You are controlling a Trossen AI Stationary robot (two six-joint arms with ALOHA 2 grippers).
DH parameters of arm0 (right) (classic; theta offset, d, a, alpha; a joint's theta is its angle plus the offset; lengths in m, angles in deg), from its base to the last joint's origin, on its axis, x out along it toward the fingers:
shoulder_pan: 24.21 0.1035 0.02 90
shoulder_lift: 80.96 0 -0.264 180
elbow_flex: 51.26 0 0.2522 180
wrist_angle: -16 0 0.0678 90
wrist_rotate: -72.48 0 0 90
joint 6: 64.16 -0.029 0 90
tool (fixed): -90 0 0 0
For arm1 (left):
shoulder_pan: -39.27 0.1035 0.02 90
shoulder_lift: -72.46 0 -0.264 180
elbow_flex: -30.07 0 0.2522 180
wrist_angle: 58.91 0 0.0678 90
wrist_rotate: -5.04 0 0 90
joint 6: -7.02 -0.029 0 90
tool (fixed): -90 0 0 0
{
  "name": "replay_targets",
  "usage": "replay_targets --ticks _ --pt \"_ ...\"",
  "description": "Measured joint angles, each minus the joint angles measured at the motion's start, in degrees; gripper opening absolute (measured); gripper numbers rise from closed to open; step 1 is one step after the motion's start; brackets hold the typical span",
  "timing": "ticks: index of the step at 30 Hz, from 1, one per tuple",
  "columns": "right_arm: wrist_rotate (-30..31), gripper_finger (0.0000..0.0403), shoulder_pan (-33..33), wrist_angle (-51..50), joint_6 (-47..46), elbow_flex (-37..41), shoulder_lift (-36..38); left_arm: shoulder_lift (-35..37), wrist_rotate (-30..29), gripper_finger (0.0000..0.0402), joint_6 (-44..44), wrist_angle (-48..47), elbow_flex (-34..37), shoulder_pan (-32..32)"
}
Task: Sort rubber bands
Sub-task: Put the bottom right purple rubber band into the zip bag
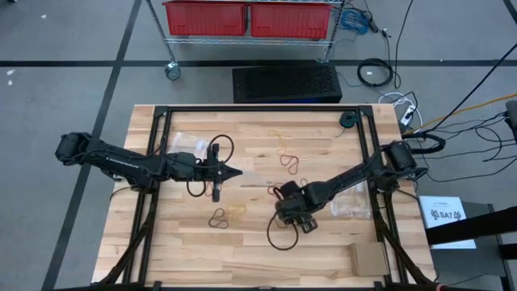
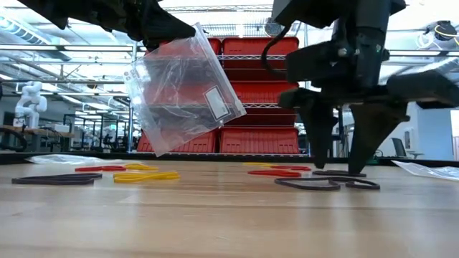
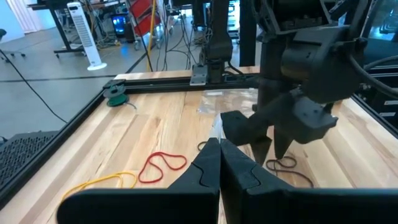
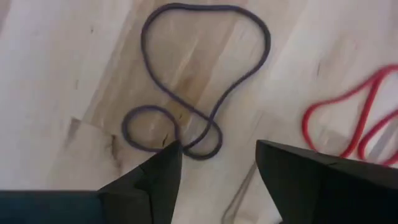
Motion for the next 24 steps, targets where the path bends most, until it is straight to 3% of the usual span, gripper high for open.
replay_targets --ticks 9,18,24 --pt "-3.0 0.0196 0.1 5.2 6.6 -0.2 -4.7 0.0 0.0 0.0 -0.3 0.0 0.0 0.0" --pt "-3.0 0.0167 -2.2 8.6 -4.0 -7.2 -5.9 0.0 0.0 0.0 -0.2 0.0 0.0 0.0" --pt "-3.0 0.0149 -2.9 3.0 -5.0 -11.2 -5.7 0.0 0.0 0.0 -0.2 -0.3 0.0 0.0"
